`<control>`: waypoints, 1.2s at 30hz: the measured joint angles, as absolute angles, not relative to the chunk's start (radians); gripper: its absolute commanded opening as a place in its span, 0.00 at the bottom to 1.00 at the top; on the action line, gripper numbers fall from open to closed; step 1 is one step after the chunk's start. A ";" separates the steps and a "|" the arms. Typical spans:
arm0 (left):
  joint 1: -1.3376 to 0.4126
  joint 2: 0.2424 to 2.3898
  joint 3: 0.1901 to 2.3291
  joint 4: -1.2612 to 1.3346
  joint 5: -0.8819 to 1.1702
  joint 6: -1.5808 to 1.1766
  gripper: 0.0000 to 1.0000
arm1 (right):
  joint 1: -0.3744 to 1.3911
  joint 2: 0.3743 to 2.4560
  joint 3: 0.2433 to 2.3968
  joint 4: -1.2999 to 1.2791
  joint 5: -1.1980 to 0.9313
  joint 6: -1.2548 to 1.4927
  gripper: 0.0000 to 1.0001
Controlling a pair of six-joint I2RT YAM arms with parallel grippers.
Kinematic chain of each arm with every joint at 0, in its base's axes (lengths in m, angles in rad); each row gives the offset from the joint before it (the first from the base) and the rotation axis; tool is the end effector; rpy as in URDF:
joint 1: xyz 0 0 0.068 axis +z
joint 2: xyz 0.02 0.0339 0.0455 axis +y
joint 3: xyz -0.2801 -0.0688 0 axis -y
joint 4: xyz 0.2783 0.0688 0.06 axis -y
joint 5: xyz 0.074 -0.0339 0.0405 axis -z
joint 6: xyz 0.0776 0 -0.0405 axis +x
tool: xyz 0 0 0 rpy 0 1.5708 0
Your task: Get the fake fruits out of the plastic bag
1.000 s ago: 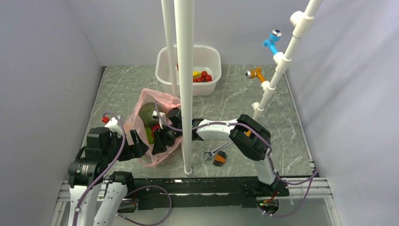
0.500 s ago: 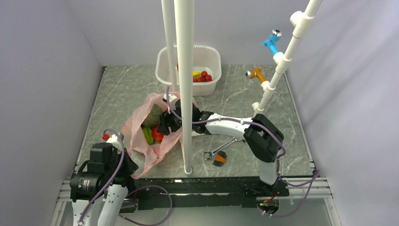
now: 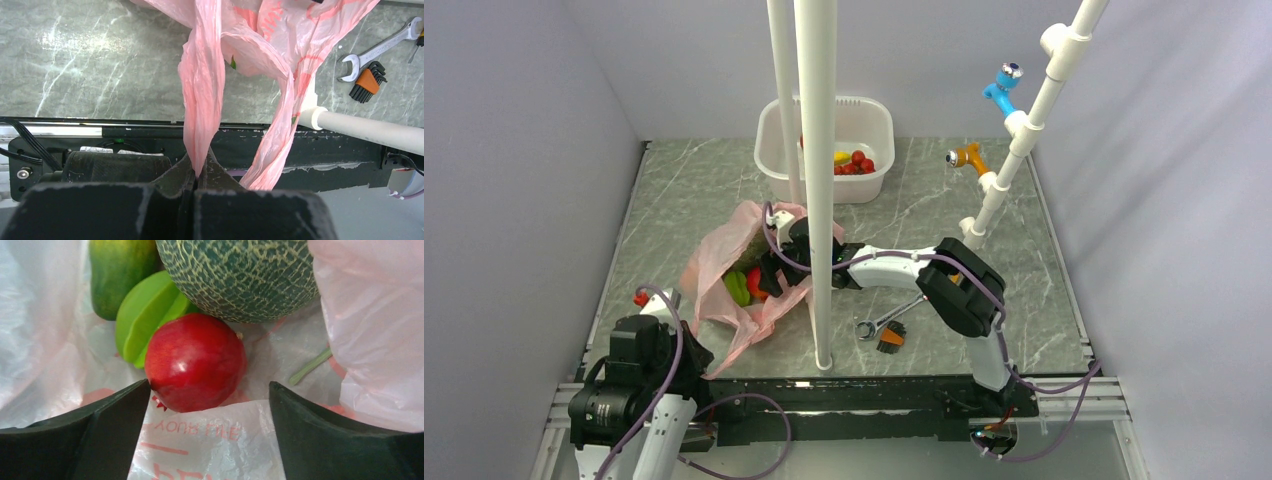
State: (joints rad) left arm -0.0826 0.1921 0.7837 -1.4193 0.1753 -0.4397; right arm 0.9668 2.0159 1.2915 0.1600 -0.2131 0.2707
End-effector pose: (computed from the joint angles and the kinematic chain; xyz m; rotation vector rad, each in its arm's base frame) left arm 0.0431 -0.0171 0.2612 -0.3496 2.4058 -0.4507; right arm 0.2792 0.4335 0.1467 -0.9003 2.0893 0.9230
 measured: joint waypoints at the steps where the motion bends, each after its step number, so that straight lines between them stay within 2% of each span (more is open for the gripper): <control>1: -0.083 0.192 0.783 -1.419 0.176 -0.439 0.00 | 0.969 2.024 1.293 0.160 -0.208 0.253 0.99; 14: -0.083 0.196 0.733 -1.359 0.207 -0.431 0.00 | 0.995 2.053 1.300 0.275 -0.217 0.116 0.99; 19: -0.083 0.173 0.717 -1.333 0.212 -0.431 0.00 | 0.997 2.104 1.335 0.293 -0.218 0.124 0.82; 23: -0.083 0.167 0.714 -1.324 0.213 -0.431 0.00 | 0.997 2.132 1.345 0.286 -0.218 0.136 0.87; 25: -0.083 0.167 0.710 -1.320 0.213 -0.431 0.00 | 0.997 2.132 1.345 0.288 -0.218 0.140 0.85; 27: -0.083 0.167 0.706 -1.317 0.213 -0.431 0.00 | 0.997 2.132 1.343 0.290 -0.217 0.142 0.79; 33: -0.083 0.167 0.699 -1.298 0.215 -0.431 0.00 | 0.996 2.117 1.319 0.289 -0.220 0.167 0.47; 36: -0.083 0.167 0.694 -1.289 0.218 -0.432 0.00 | 0.989 2.096 1.317 0.271 -0.249 0.188 0.34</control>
